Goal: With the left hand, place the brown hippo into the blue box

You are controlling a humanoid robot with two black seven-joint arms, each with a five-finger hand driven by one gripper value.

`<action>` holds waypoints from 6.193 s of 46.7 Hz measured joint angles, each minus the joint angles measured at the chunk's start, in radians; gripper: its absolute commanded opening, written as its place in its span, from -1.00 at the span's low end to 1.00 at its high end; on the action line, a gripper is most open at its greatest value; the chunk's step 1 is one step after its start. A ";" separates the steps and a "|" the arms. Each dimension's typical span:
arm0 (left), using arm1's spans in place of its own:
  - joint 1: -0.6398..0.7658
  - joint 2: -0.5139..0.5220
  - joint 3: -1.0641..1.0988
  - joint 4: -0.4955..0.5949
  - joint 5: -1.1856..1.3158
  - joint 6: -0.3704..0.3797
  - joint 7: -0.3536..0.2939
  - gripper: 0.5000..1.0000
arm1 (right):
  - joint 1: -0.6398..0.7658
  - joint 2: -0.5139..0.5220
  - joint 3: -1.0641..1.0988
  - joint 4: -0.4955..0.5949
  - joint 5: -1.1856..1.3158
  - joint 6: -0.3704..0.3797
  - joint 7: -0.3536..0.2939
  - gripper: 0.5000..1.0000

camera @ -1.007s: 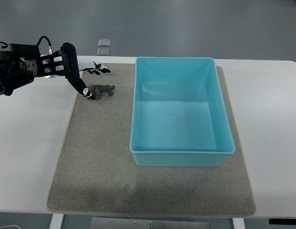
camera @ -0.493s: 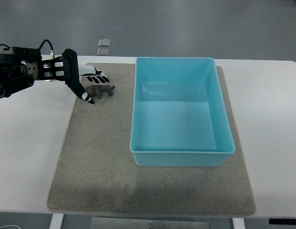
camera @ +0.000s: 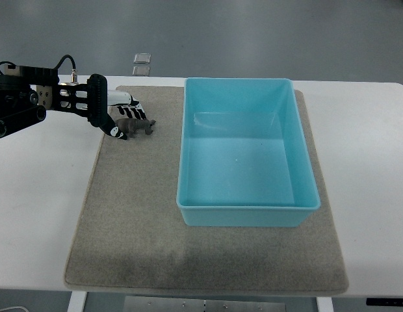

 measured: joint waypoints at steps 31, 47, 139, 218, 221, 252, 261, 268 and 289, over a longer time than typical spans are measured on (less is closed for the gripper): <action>-0.016 0.001 -0.018 0.009 -0.001 0.015 0.001 -1.00 | 0.000 0.000 0.000 0.000 0.000 0.000 0.000 0.74; -0.075 0.001 -0.123 0.006 -0.004 0.033 0.004 -1.00 | 0.000 0.000 0.000 0.000 0.000 0.000 0.000 0.74; -0.038 -0.217 -0.265 -0.155 -0.004 0.051 0.001 0.14 | 0.000 0.000 0.000 0.000 0.000 0.000 0.000 0.74; 0.046 -0.221 -0.282 0.222 -0.477 0.182 0.002 0.70 | 0.000 0.000 0.000 0.000 0.000 0.000 0.000 0.74; 0.053 -0.234 -0.286 0.246 -0.573 0.183 0.003 0.70 | 0.000 0.000 0.000 0.000 0.000 0.000 0.000 0.74; 0.126 -0.356 -0.484 0.420 -1.373 0.223 0.176 0.70 | 0.000 0.000 0.000 0.000 0.000 0.000 0.000 0.74; 0.157 -0.363 -0.598 0.492 -1.374 0.085 0.171 0.71 | 0.000 0.000 0.000 0.000 0.000 0.000 0.000 0.74; 0.180 -0.365 -0.661 0.536 -1.374 -0.099 0.134 0.72 | 0.000 0.000 0.000 0.000 0.000 0.000 0.000 0.74; 0.196 -0.371 -0.723 0.524 -1.369 -0.117 0.067 0.87 | 0.000 0.000 0.000 0.000 0.000 0.000 0.000 0.74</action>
